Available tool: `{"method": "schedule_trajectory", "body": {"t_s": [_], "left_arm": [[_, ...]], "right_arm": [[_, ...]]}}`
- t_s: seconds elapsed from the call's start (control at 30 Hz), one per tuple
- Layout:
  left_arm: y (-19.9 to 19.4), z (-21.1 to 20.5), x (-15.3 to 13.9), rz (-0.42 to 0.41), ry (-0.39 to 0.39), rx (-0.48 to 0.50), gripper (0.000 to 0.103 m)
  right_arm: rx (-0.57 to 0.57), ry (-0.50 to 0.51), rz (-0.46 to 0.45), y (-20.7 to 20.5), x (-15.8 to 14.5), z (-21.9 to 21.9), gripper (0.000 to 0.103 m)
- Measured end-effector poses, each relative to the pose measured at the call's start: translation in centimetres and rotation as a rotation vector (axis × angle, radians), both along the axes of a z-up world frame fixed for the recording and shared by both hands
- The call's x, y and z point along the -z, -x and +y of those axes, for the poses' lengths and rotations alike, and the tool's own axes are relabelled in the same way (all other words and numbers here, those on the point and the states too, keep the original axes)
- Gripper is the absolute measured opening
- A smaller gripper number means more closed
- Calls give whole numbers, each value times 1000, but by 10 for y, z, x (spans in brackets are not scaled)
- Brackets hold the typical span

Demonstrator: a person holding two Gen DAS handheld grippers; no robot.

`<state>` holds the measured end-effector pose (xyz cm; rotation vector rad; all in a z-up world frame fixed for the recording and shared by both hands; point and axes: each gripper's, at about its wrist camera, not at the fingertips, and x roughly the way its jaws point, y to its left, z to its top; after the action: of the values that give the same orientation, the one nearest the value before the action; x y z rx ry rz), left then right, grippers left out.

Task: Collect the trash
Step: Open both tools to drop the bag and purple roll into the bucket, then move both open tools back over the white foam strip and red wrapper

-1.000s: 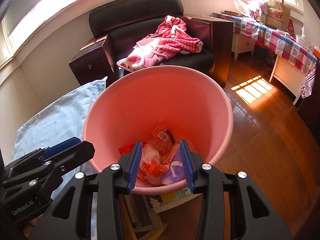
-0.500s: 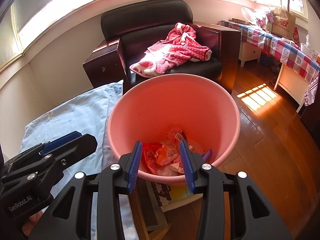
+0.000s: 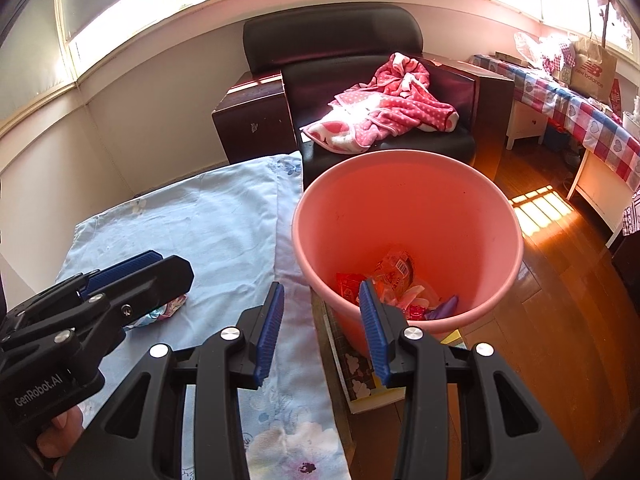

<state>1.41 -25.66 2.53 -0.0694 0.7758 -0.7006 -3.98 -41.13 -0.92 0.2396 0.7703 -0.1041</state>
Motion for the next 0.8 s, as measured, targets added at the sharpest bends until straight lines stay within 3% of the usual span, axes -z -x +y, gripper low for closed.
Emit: {"method": "schedule_trajectory", "body": {"t_s": [0.53,0.8], "left_arm": [[2,111,27,34,-54,-131,44],[-7,140,52,84,-90,-178,44]], "right_arm": [[-111,-61,2,-6,16,43,40],[-168,-83,43,-18,31,58,40]]}}
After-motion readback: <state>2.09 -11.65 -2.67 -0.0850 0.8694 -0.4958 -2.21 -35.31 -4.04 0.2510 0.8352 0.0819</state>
